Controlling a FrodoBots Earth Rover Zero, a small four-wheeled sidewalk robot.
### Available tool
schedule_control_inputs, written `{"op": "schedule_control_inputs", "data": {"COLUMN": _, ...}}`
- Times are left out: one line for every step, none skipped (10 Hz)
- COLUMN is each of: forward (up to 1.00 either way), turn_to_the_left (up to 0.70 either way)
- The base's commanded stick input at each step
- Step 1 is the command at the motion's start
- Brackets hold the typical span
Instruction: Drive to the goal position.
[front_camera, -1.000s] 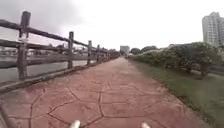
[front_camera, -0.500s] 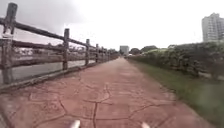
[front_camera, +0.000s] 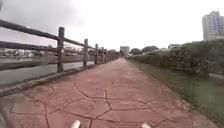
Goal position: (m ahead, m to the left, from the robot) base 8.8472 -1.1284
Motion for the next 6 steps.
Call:
{"op": "schedule_control_inputs", "data": {"forward": 0.70, "turn_to_the_left": 0.00}}
{"op": "schedule_control_inputs", "data": {"forward": 0.70, "turn_to_the_left": 0.00}}
{"op": "schedule_control_inputs", "data": {"forward": 0.70, "turn_to_the_left": 0.00}}
{"op": "schedule_control_inputs", "data": {"forward": 0.70, "turn_to_the_left": 0.00}}
{"op": "schedule_control_inputs", "data": {"forward": 0.70, "turn_to_the_left": 0.00}}
{"op": "schedule_control_inputs", "data": {"forward": 0.70, "turn_to_the_left": 0.00}}
